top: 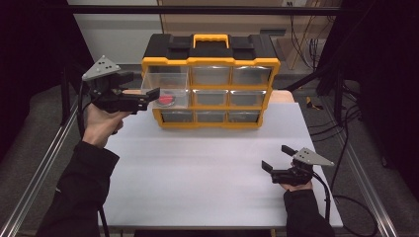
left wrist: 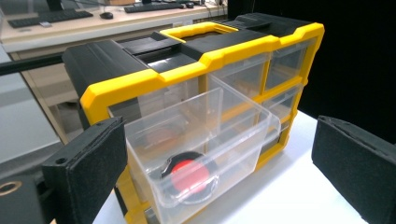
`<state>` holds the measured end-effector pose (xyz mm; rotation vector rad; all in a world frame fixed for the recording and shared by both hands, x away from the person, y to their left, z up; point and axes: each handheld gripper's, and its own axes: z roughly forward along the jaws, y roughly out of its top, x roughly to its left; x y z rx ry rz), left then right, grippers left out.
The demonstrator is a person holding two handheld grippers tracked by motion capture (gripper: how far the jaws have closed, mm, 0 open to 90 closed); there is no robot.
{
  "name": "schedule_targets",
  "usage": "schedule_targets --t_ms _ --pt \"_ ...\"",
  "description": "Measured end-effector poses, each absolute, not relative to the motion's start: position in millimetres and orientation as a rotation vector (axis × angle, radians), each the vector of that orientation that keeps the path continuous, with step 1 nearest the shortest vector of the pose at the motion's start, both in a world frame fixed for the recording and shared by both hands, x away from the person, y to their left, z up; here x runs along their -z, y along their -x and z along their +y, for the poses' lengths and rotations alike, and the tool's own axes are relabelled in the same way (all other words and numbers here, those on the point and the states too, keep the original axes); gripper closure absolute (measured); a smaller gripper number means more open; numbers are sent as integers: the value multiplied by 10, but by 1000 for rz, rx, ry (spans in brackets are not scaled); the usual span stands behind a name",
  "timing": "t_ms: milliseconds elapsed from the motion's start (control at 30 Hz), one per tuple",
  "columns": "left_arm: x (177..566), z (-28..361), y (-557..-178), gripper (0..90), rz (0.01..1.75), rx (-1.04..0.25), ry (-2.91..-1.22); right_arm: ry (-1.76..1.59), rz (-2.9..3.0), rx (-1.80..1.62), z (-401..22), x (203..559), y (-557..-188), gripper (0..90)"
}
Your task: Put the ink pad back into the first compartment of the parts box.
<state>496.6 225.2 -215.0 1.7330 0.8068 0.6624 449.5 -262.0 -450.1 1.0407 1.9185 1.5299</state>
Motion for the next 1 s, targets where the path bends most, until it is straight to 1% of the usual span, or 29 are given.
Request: schedule_targets --t_ms 33,100,167,267,567,767,1000 --pt "2169 2269 -4942 17 804 -679 -1729 -1042 1919 -1530 -2620 4501 -4494 0" --pt "2223 2286 -4877 13 793 -659 -1718 -1043 1918 -1531 -2619 4500 -4491 0" --pt "2289 2308 -4832 11 784 -666 -1708 -1043 1917 -1532 -2620 4499 -4491 0" --pt "2404 2326 -4765 0 788 -629 -1720 -1043 1918 -1530 -2619 4500 -4491 0" --pt "2801 2411 -4579 0 759 -605 -1695 -1043 1918 -1532 -2618 4497 -4488 0" --pt "3107 2508 -4525 3 767 -576 -1670 -1040 1918 -1533 -2617 4498 -4488 0" --pt "3444 2587 -4512 3 808 -555 -1686 -1039 1920 -1534 -2615 4499 -4488 0"
